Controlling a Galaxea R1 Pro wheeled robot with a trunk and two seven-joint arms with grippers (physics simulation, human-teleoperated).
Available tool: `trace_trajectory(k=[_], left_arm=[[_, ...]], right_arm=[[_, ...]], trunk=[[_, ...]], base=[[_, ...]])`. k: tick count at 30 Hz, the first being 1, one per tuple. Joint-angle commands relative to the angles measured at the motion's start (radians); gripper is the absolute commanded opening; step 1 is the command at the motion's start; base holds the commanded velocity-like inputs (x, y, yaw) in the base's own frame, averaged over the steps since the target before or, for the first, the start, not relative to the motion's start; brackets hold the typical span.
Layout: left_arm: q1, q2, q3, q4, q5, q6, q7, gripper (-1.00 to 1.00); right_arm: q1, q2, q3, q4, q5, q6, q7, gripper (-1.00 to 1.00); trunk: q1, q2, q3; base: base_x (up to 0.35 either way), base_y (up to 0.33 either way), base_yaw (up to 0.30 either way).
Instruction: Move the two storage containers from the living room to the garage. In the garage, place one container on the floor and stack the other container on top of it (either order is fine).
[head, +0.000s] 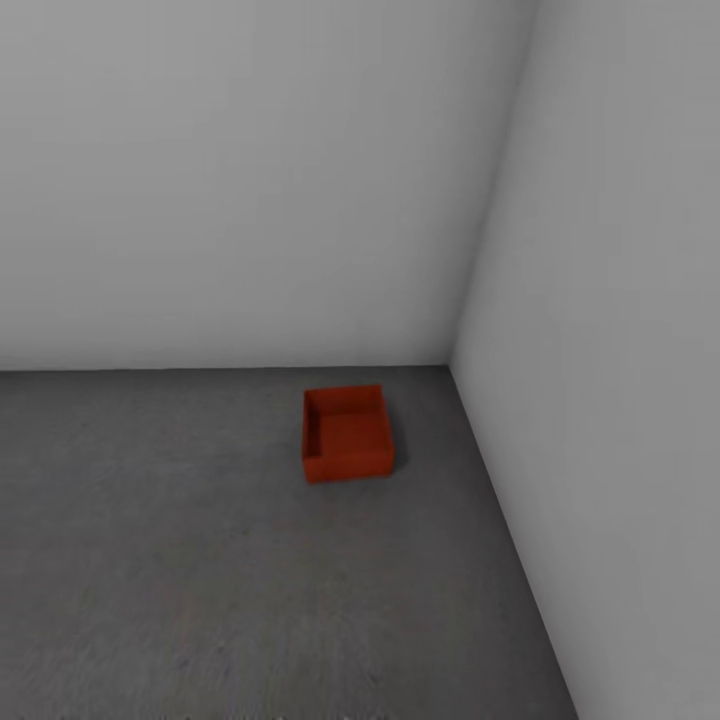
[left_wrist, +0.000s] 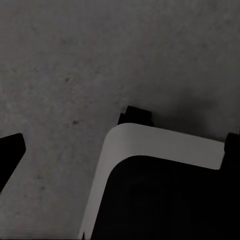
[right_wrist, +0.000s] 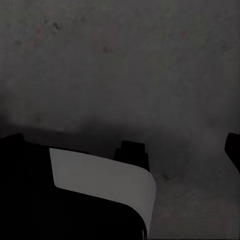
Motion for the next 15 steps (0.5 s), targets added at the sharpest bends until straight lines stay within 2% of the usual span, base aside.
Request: trace_trajectory(k=[1,15], left_arm=[[-0.001,0.0,0.001,0.003,0.01,-0.005,-0.004,1.0],[0.0,0.0,0.0,0.003,0.009,-0.006,-0.004,1.0]], right_arm=[[-0.002,0.0,0.005,0.004,0.005,-0.008,-0.001,1.0],[-0.002,0.0,0.005,0.004,0.006,-0.008,0.0,1.0]], trunk=[[-0.005,0.007,0.003],[-0.058,0.105,0.046]], base=[[-0.334,0.0,0.0],[-0.337,0.0,0.0]])
